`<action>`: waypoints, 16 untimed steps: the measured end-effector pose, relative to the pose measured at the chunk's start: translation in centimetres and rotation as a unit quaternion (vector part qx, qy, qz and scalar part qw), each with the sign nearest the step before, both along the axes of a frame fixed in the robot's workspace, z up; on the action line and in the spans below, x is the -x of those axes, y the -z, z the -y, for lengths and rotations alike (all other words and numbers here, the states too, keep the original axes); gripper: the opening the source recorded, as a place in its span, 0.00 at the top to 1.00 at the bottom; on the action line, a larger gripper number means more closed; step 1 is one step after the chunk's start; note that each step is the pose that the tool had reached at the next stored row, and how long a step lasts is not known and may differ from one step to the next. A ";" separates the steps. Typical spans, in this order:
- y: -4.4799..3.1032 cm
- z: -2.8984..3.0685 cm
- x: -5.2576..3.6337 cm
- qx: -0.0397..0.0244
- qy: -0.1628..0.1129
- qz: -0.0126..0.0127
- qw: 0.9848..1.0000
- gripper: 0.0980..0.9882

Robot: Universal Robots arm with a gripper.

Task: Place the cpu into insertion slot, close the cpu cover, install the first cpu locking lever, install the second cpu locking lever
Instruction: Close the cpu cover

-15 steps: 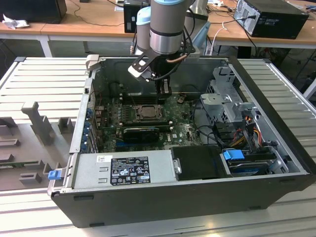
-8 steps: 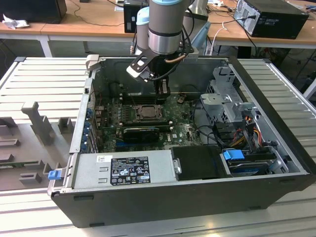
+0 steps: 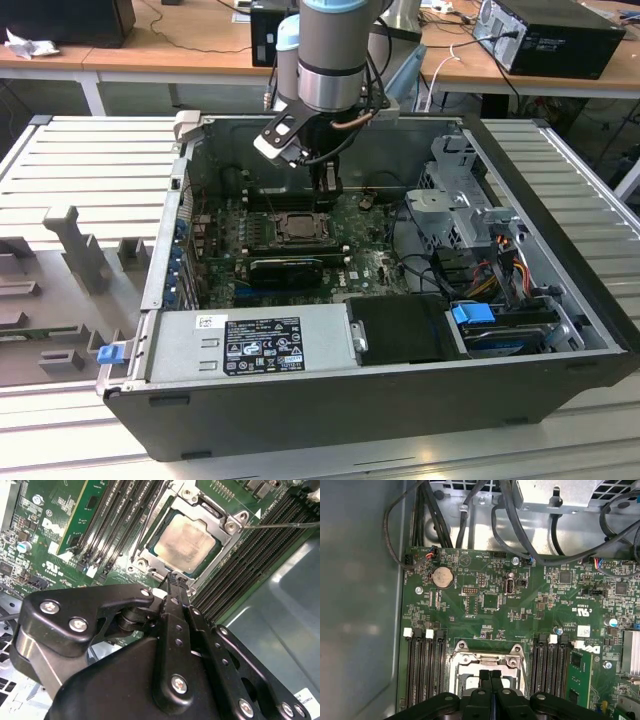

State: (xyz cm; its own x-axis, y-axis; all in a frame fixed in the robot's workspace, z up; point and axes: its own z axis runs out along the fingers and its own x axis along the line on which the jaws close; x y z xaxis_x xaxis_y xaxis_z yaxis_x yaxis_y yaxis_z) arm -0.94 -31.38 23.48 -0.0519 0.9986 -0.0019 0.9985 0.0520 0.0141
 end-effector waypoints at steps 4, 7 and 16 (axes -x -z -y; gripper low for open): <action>0.78 0.01 0.42 -0.001 -0.003 0.000 1.000 0.99; 1.19 0.01 0.94 -0.004 -0.005 0.000 1.000 0.99; 1.42 0.01 2.21 -0.004 -0.006 0.000 1.000 0.99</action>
